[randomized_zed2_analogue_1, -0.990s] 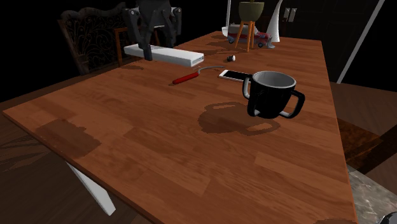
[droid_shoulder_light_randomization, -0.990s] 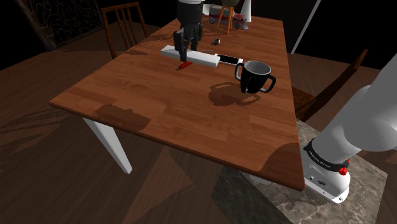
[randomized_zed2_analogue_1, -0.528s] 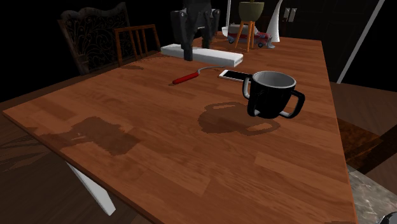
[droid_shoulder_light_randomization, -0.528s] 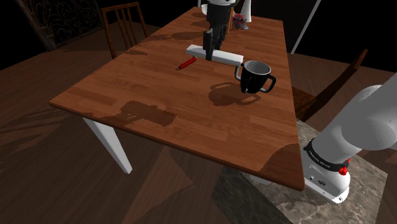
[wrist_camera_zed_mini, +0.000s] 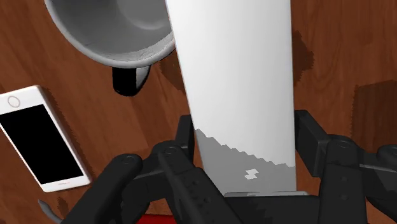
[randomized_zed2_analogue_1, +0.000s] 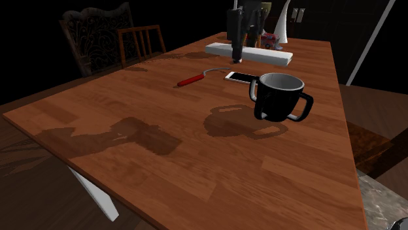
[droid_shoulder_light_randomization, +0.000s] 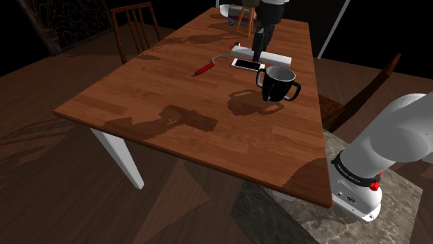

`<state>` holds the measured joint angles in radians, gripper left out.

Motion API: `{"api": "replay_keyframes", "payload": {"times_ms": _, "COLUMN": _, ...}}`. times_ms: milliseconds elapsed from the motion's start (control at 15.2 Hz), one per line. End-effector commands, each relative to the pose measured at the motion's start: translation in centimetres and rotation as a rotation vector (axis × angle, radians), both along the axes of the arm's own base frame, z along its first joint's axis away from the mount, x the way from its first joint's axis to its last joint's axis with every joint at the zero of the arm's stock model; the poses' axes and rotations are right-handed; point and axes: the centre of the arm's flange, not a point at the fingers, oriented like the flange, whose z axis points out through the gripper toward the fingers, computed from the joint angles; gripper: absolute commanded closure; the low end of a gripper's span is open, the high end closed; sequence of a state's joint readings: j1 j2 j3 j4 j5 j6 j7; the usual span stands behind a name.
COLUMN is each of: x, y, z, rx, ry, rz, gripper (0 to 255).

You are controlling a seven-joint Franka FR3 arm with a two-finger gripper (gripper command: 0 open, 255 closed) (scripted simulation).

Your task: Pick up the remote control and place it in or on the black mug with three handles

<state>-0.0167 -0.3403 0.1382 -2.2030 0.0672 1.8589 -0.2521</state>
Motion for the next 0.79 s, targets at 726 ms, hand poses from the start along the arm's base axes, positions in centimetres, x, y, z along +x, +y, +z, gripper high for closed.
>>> {"api": "replay_keyframes", "payload": {"times_ms": 726, "x": -4.6, "y": -10.7, "z": -2.0, "rx": 0.001, "ry": 0.000, "rz": 0.001, "gripper": 255}}
